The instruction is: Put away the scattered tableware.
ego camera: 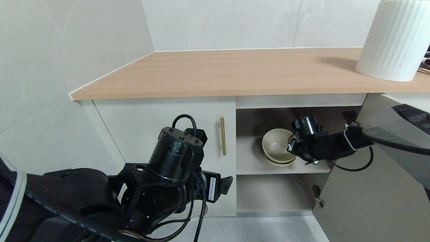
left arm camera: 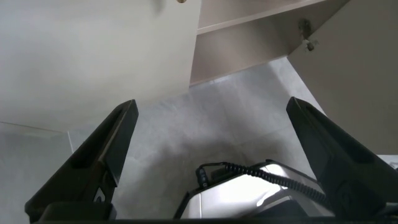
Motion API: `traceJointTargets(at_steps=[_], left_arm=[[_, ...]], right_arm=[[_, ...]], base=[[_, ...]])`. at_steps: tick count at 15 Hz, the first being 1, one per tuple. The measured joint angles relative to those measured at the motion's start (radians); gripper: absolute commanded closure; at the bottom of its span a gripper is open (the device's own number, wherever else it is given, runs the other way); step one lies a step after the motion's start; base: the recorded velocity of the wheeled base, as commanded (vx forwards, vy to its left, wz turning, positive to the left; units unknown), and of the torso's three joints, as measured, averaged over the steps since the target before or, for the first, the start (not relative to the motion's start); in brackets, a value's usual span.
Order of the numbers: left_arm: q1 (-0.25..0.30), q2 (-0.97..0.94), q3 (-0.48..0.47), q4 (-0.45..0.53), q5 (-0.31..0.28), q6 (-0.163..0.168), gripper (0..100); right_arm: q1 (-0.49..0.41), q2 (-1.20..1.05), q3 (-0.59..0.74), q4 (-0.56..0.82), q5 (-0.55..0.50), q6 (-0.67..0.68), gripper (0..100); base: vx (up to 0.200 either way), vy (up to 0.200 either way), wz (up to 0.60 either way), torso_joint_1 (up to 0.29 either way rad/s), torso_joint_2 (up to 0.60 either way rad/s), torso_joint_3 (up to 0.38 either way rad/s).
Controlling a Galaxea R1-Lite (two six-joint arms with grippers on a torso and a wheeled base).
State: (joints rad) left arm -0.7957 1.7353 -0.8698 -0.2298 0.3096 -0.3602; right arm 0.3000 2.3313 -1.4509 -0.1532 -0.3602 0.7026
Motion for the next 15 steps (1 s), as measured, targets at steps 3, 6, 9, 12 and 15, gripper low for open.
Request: traceJointTargets(at_steps=[3, 6, 9, 12, 15], left_arm=[[0.000, 0.000, 0.000, 0.000, 0.000, 0.000, 0], [0.000, 0.001, 0.000, 0.000, 0.000, -0.001, 0], [0.000, 0.001, 0.000, 0.000, 0.000, -0.001, 0], [0.000, 0.000, 0.000, 0.000, -0.001, -0.005, 0], [0.000, -0.014, 0.000, -0.019, -0.001, -0.015, 0]], right_arm=[[-0.003, 0.014, -0.014, 0.000, -0.004, 0.000, 100], [-0.011, 0.020, -0.017, -0.006, -0.005, -0.001, 0], [-0.011, 0.019, -0.015, -0.006, -0.004, -0.003, 0], [-0.009, 0.011, -0.010, -0.001, -0.003, -0.003, 0], [-0.006, -0.034, 0.013, 0.047, 0.019, -0.013, 0]], base=[[0.000, 0.000, 0.00, 0.000, 0.00, 0.000], [0.000, 0.000, 0.00, 0.000, 0.00, 0.000], [0.000, 0.000, 0.00, 0.000, 0.00, 0.000], [0.000, 0.000, 0.00, 0.000, 0.00, 0.000], [0.000, 0.000, 0.00, 0.000, 0.00, 0.000]])
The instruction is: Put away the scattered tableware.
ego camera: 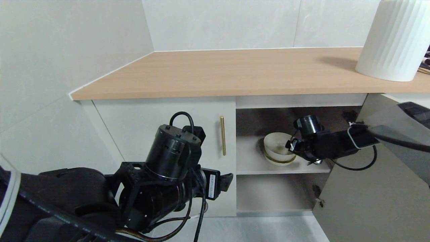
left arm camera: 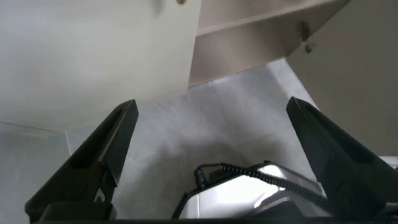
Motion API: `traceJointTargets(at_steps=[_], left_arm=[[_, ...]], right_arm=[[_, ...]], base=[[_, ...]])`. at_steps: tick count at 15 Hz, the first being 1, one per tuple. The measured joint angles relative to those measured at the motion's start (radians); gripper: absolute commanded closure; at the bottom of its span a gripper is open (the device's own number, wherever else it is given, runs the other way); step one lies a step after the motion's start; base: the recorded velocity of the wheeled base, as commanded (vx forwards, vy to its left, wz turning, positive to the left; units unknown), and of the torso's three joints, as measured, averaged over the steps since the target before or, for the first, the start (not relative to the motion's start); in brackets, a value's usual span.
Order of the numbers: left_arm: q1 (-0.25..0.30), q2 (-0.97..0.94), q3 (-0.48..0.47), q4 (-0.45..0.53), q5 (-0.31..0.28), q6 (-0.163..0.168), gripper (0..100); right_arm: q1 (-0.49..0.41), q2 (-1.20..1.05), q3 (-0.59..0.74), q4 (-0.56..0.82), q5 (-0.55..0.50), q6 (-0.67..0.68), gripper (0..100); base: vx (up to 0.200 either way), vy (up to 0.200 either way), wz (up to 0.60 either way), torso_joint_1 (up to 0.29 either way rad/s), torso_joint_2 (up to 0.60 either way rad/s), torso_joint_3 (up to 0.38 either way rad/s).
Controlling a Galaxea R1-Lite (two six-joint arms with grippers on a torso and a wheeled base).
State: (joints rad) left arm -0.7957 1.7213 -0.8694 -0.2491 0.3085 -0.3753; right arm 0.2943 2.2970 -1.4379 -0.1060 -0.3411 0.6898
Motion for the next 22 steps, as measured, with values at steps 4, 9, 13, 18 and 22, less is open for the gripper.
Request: traceJointTargets(at_steps=[4, 9, 13, 18, 22], left_arm=[[0.068, -0.089, 0.001, -0.017, -0.006, -0.008, 0], [0.170, -0.233, 0.096, -0.009, -0.043, -0.031, 0], [0.263, -0.291, 0.182, -0.009, -0.066, -0.032, 0], [0.275, -0.343, 0.231, -0.007, -0.071, -0.027, 0], [0.274, -0.340, 0.236, -0.007, -0.070, -0.026, 0]], right_arm=[[0.050, -0.220, 0.050, 0.319, 0.105, -0.026, 0], [0.160, -0.557, 0.255, 0.513, 0.143, -0.087, 0], [0.236, -0.796, 0.394, 0.519, 0.141, -0.185, 0], [0.268, -0.915, 0.447, 0.517, 0.131, -0.217, 0], [0.284, -0.940, 0.467, 0.516, 0.115, -0.217, 0]], base=[[0.000, 0.000, 0.00, 0.000, 0.00, 0.000], [0.000, 0.000, 0.00, 0.000, 0.00, 0.000], [0.000, 0.000, 0.00, 0.000, 0.00, 0.000], [-0.040, 0.000, 0.00, 0.000, 0.00, 0.002], [-0.200, 0.000, 0.00, 0.007, 0.00, 0.002]])
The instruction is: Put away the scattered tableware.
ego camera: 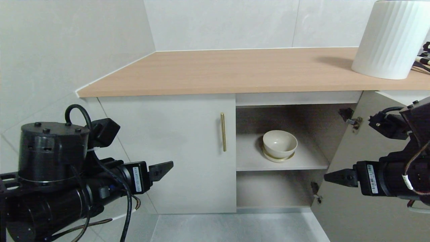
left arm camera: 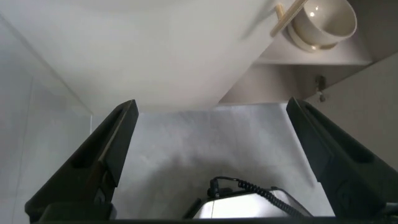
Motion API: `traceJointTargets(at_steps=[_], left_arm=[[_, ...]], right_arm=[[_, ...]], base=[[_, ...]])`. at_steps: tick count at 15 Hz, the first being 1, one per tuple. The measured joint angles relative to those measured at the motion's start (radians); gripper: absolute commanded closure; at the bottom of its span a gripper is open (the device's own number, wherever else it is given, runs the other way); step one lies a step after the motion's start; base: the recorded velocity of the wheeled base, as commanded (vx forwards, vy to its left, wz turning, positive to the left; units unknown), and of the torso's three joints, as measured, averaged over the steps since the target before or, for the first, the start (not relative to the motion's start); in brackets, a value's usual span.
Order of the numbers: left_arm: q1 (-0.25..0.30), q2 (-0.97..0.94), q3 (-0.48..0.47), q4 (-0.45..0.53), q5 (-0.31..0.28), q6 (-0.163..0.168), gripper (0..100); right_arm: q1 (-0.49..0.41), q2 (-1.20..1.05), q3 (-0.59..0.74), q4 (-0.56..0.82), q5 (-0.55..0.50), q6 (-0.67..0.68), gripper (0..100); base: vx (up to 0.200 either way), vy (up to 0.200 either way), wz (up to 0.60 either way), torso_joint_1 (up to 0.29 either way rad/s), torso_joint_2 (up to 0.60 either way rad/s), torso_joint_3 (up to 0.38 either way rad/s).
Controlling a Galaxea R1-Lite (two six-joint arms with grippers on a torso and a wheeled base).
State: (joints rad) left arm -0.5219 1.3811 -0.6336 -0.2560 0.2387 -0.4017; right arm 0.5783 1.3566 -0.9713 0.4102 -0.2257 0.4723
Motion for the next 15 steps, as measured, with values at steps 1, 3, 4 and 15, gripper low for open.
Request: traceJointTargets(at_steps=[1, 3, 4, 15], left_arm=[[-0.001, 0.000, 0.000, 0.000, 0.000, 0.000, 0], [0.000, -0.001, 0.000, 0.000, 0.001, 0.000, 0], [-0.001, -0.001, 0.000, 0.000, 0.001, 0.000, 0], [-0.001, -0.007, 0.000, 0.000, 0.003, 0.000, 0]], right_arm=[[0.001, -0.003, 0.001, 0.000, -0.001, 0.000, 0], [0.002, -0.006, 0.004, -0.001, -0.004, 0.000, 0], [0.002, -0.006, 0.004, -0.001, -0.004, 0.000, 0], [0.004, 0.001, 0.008, 0.001, -0.003, 0.000, 0]], base=[[-0.200, 0.000, 0.00, -0.022, 0.00, 0.007], [-0.200, 0.000, 0.00, 0.007, 0.00, 0.000], [-0.200, 0.000, 0.00, -0.002, 0.00, -0.002], [-0.145, 0.000, 0.00, 0.002, 0.00, 0.002]])
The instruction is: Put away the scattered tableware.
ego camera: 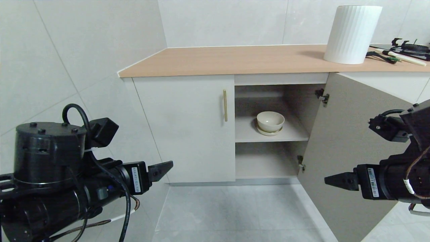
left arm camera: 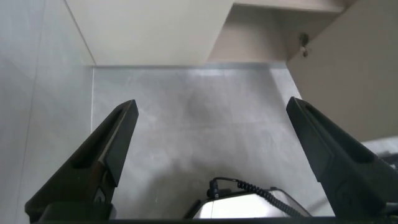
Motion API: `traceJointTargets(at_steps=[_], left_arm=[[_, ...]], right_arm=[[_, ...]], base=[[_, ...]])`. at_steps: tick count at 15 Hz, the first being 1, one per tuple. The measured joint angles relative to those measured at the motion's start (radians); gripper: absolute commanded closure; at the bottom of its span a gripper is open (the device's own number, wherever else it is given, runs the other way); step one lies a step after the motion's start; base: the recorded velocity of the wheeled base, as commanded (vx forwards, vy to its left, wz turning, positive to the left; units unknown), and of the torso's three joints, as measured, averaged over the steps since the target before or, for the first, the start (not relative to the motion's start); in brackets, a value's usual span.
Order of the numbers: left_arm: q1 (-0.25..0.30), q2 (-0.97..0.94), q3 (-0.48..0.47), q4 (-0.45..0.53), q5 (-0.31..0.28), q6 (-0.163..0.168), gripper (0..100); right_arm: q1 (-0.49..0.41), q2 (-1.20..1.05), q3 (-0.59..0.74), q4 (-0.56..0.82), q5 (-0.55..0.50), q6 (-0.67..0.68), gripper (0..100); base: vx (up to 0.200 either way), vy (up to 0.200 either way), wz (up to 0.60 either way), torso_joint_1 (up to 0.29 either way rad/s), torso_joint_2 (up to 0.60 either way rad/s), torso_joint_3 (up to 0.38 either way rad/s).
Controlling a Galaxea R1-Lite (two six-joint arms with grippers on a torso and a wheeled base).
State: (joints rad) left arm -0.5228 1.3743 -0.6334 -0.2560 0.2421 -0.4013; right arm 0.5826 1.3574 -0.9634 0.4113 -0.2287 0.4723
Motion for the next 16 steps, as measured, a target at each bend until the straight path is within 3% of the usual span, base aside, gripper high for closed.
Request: traceJointTargets(at_steps=[12, 16], left_arm=[[0.001, 0.001, 0.000, -0.001, 0.001, 0.001, 0], [0.002, 0.001, 0.006, -0.003, 0.001, 0.022, 0]], right_arm=[[0.010, 0.001, 0.007, -0.002, -0.001, 0.000, 0], [0.014, 0.002, 0.010, 0.000, -0.001, 0.000, 0]], base=[[0.000, 0.000, 0.00, 0.000, 0.00, 0.000], [0.000, -0.200, 0.00, -0.002, 0.00, 0.002]])
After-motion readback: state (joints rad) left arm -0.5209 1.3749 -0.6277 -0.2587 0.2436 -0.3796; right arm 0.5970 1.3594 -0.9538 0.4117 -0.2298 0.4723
